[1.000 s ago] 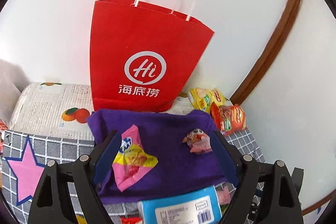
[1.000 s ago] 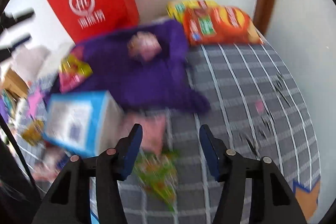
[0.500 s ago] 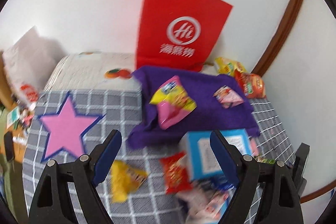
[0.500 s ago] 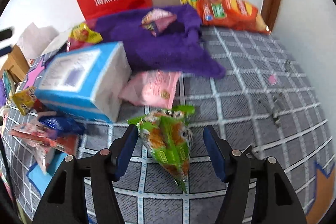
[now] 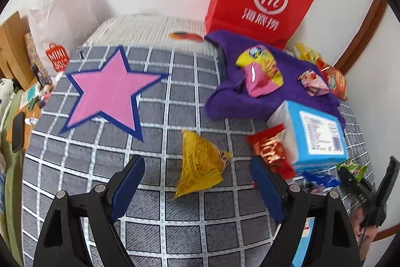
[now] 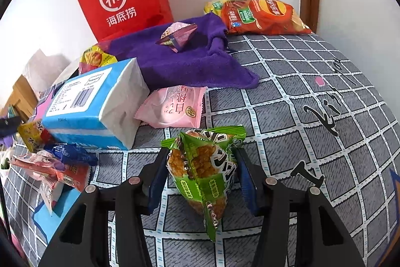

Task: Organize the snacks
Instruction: 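Grasp the green snack bag with right tool while left tool grasps small yellow chip bag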

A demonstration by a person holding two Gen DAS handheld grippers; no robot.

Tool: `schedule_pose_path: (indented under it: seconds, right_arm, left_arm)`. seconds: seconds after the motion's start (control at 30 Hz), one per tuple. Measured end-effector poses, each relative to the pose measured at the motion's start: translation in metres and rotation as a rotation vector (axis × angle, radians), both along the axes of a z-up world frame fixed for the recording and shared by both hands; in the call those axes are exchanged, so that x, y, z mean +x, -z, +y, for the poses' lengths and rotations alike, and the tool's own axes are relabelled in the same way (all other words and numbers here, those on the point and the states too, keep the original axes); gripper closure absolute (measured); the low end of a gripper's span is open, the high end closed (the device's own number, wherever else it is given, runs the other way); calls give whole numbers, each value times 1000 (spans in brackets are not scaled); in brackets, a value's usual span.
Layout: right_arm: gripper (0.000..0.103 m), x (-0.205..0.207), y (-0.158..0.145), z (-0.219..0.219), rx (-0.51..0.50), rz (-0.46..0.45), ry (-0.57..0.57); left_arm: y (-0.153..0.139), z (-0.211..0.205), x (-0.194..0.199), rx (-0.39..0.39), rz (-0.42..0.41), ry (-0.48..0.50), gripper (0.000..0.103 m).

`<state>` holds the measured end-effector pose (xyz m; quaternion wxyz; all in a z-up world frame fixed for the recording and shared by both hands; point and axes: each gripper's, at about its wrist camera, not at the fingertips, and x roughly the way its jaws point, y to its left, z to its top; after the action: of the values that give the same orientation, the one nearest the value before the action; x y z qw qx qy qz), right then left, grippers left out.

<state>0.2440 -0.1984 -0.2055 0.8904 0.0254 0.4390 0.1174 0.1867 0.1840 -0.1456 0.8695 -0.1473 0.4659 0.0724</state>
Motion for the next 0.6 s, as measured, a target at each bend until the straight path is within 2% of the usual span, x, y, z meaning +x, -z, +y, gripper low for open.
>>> schedule_pose_path:
  seconds: [0.27,0.4,0.47,0.53,0.57,0.6]
  right_arm:
    - [51,-2,0,-2,3,1,21]
    - [51,-2,0,-5,15,4,20]
    - [51,-2,0,-7,24,5,21]
    - [51,-1,0,-8,34,8,21]
    - [51,-1,0,-8,36,8,21]
    - [51,-1,0,-8,36,8,21]
  left_arm:
    - [34,-6,12,16,48,34,19]
    - [42,-4,13,9,53,36,23]
    - [43,-2,13,-4,53,48,37]
    - [42,-1,14,-11,55,50,42]
    - [41,0,13,-19,51,58,53]
    - [41,0,14,-28,51,66,59]
